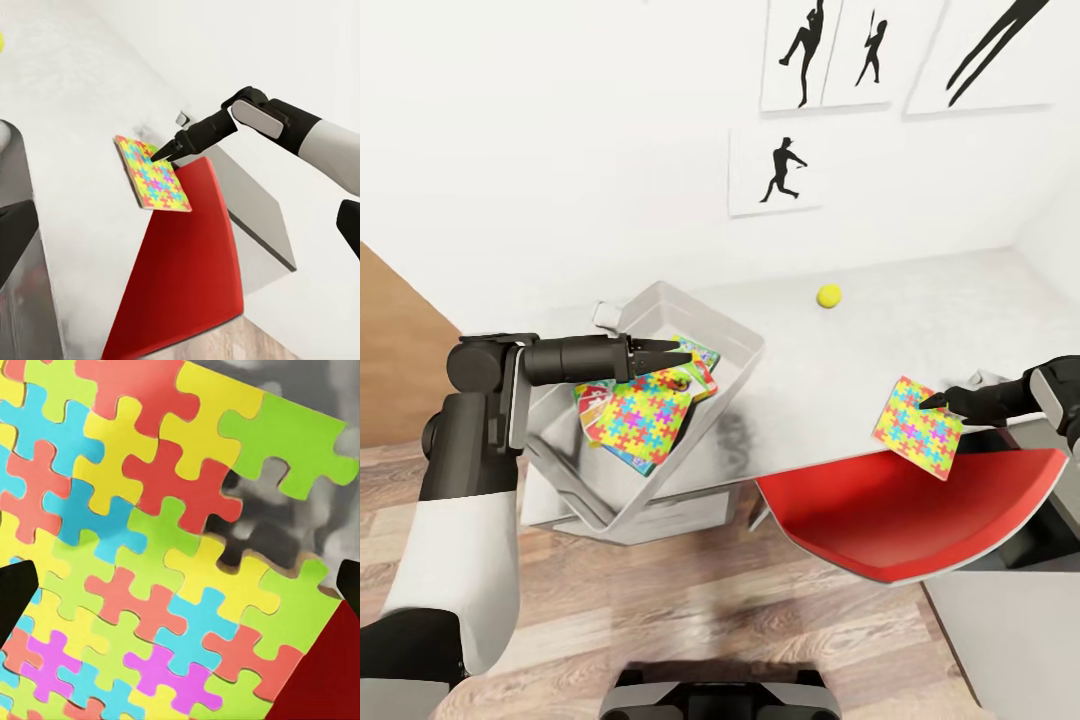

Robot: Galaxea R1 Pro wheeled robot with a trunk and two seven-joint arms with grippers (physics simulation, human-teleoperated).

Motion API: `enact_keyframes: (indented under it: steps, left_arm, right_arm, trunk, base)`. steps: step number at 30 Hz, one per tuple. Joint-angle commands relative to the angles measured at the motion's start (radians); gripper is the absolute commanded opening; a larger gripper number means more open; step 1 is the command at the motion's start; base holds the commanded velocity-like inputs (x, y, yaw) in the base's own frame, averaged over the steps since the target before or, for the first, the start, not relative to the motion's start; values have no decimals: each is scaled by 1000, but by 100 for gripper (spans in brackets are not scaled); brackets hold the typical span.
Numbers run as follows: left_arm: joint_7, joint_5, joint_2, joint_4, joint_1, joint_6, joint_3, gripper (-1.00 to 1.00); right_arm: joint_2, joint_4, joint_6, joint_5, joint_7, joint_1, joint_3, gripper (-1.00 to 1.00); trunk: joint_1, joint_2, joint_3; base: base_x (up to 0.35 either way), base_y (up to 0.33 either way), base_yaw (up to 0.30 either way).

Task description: Put all the toys in the child's room - the three board games (two on the bed and one on the table), the two jigsaw puzzles on the table, and the tennis ball on the table - inside the toy box on the table in the child's room.

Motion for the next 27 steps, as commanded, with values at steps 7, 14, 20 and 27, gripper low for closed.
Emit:
enact_keyframes:
  steps: [7, 14, 20, 27]
  left_arm:
    - [-10, -10, 0, -1, -1, 10, 1, 100]
    - [-10, -10, 0, -1, -1, 10, 1, 100]
    - [-10, -10, 0, -1, -1, 10, 1, 100]
    - [-10, -10, 0, -1, -1, 10, 1, 100]
  right_arm:
    - [1, -1, 6, 1, 3, -1, -4, 100]
    - [0, -1, 6, 1, 4, -1, -4, 100]
    - [0, -1, 6, 1, 4, -1, -4, 100]
    - [0, -1, 6, 1, 4, -1, -4, 100]
  trunk:
    - [1, -2, -1]
    - [1, -2, -1]
    - [1, -2, -1]
    - [1, -2, -1]
  base:
    - [-6, 54, 0]
    - [-53, 119, 0]
    - [-75, 105, 0]
    - [-76, 113, 0]
